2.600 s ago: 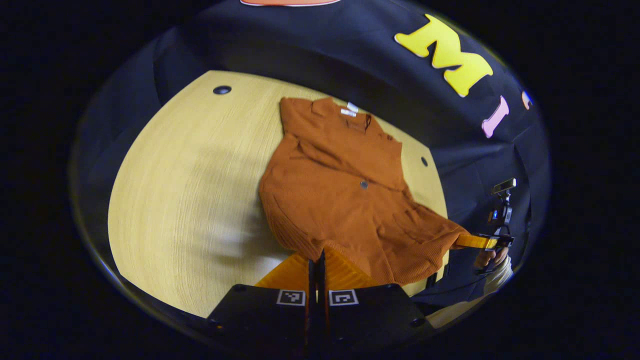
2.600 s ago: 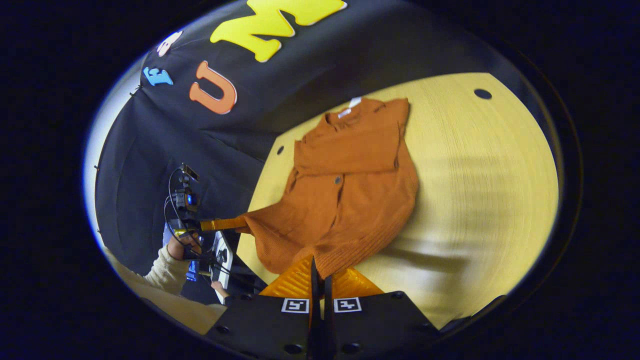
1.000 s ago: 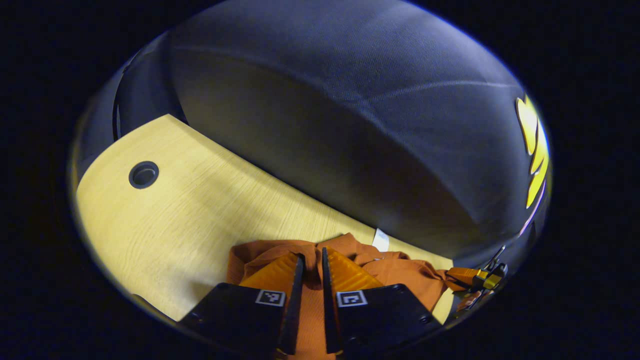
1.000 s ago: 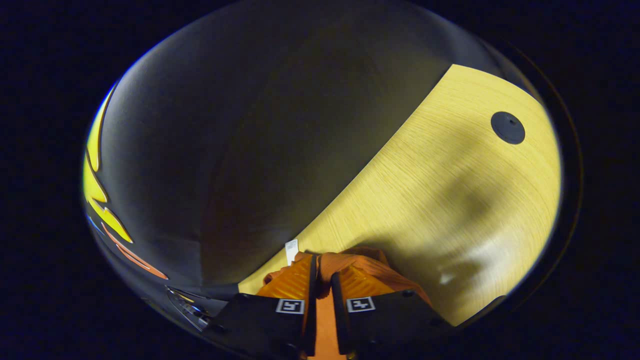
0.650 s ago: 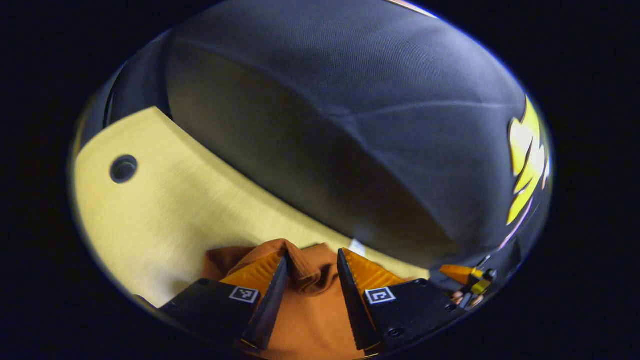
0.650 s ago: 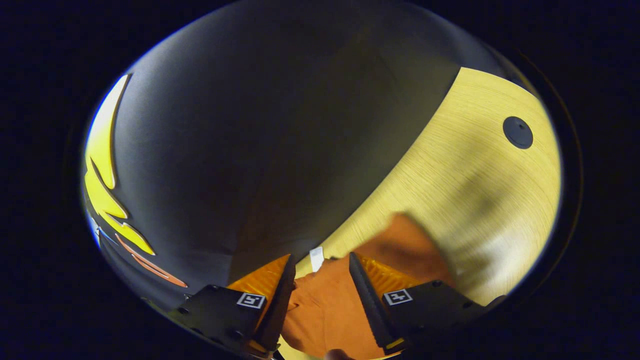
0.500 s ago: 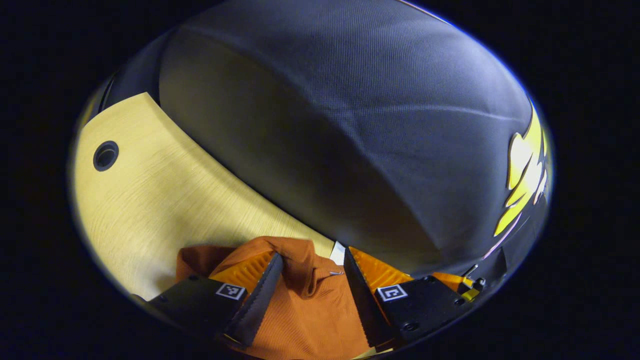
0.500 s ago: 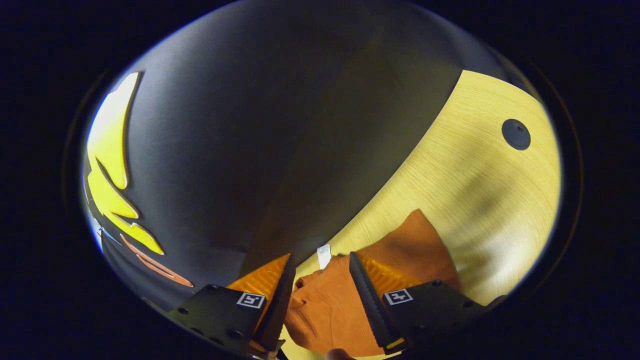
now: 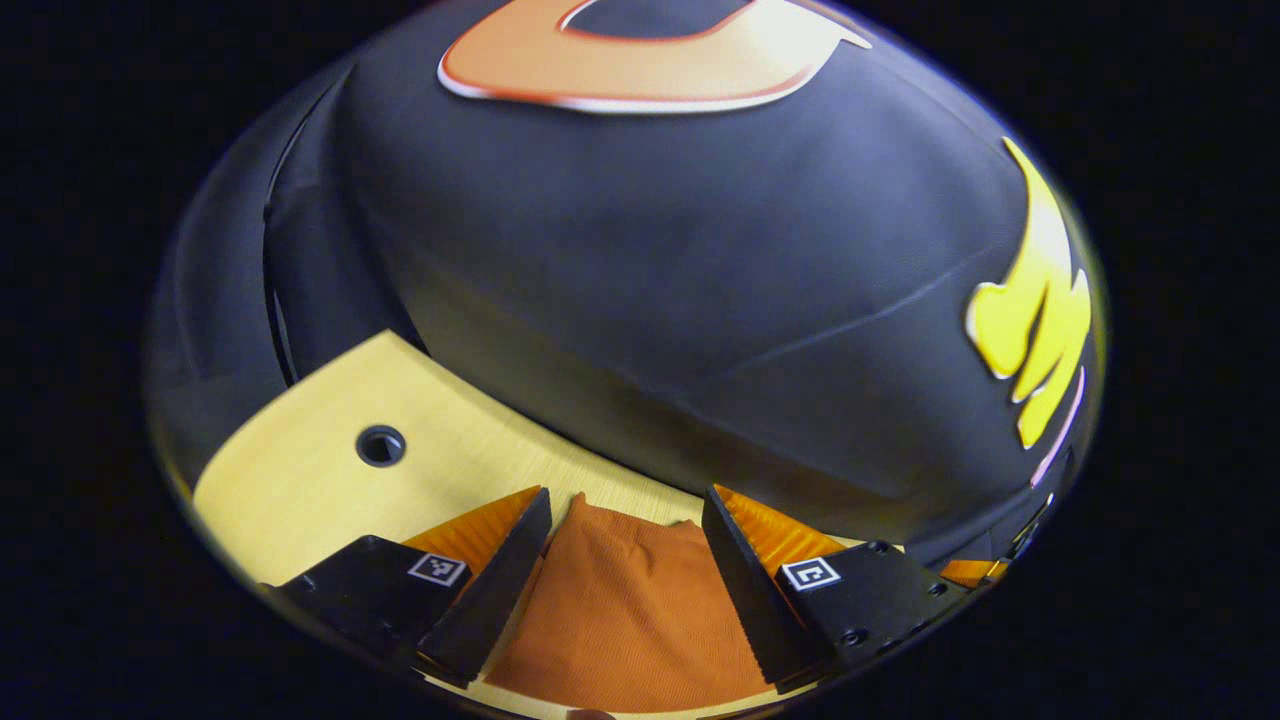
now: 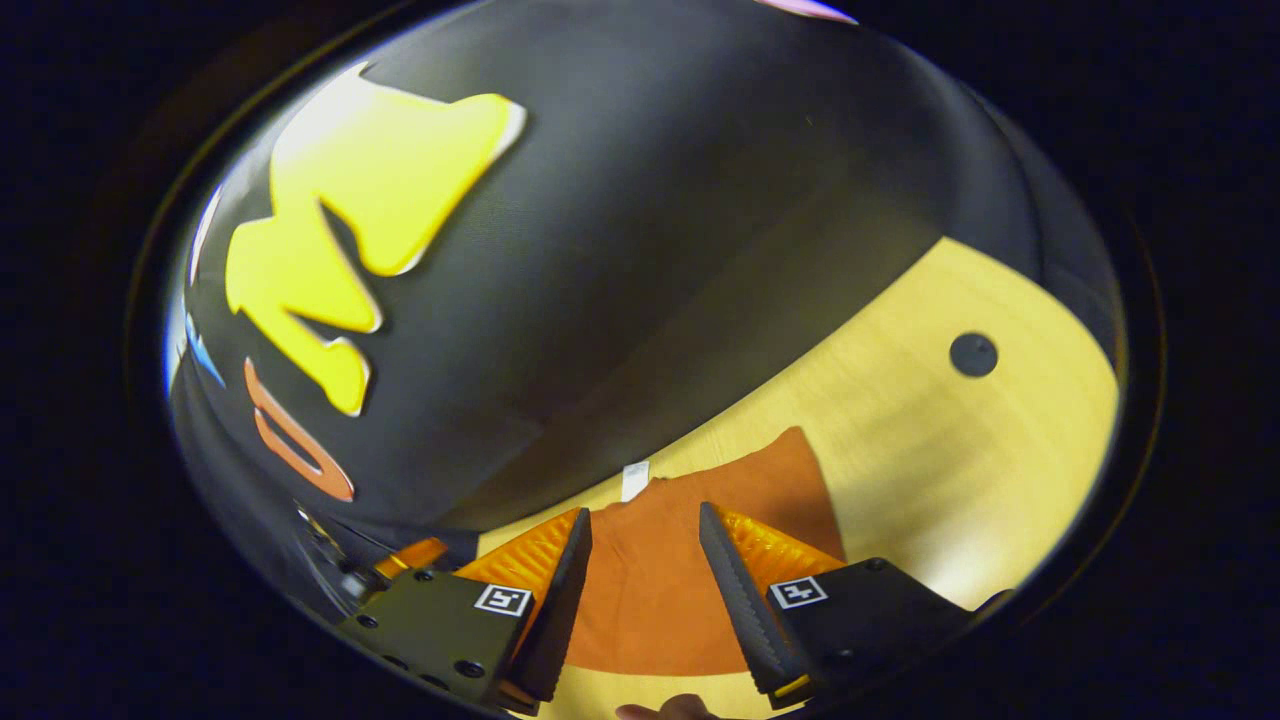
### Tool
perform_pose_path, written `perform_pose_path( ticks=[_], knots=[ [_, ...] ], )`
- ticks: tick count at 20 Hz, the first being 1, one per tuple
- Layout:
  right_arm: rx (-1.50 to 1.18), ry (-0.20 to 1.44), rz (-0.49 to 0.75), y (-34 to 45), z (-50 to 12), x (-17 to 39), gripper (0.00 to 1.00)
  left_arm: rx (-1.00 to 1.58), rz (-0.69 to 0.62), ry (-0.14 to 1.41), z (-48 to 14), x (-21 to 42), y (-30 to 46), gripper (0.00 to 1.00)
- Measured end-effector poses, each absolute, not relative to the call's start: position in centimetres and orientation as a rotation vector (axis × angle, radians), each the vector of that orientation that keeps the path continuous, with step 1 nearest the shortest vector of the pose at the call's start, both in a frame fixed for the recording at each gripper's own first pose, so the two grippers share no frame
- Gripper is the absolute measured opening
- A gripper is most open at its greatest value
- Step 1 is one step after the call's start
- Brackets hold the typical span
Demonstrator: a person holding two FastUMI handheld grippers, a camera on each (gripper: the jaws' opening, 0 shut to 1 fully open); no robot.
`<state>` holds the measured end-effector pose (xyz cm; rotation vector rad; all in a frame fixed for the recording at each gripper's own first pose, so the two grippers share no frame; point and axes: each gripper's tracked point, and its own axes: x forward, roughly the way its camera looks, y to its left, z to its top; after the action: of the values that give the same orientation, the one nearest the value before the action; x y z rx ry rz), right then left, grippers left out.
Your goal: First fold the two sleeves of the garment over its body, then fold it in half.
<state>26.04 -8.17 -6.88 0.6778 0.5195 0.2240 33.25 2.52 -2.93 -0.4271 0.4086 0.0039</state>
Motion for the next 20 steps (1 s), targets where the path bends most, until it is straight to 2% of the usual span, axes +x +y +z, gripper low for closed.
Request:
perform_pose_path(
  ticks=[1,3,9,11,14,17,19,20],
  knots=[
    [0.617,0.497,0.224,-8.5,-5.4,24.9,0.71,-0.391,-0.002,0.395,-1.6,31.4,2.3,0.99],
    [0.497,0.445,0.203,-8.9,-3.7,23.0,0.97,-0.316,-0.001,0.364,0.9,27.9,1.8,0.99],
    [0.158,0.266,0.105,-10.6,2.9,15.3,0.96,-0.065,0.025,0.21,6.6,18.3,-1.0,0.98],
    [0.064,0.209,0.053,-10.9,4.3,11.9,0.97,-0.03,0.081,0.174,7.6,14.7,-0.8,0.98],
    [-0.032,0.149,0.006,-11.0,5.0,6.4,0.96,-0.011,0.047,0.167,7.2,10.4,-3.4,0.98],
    [-0.067,0.122,0.019,-9.5,4.5,1.0,0.96,0.039,0.012,0.192,5.4,6.9,-5.4,0.99],
    [-0.056,0.084,0.019,-9.0,4.6,-1.7,0.93,0.037,-0.003,0.196,5.1,4.8,-6.4,0.98],
    [-0.056,0.061,0.017,-8.7,4.9,-2.8,0.95,0.006,-0.014,0.185,5.3,3.7,-6.7,0.98]
  ],
)
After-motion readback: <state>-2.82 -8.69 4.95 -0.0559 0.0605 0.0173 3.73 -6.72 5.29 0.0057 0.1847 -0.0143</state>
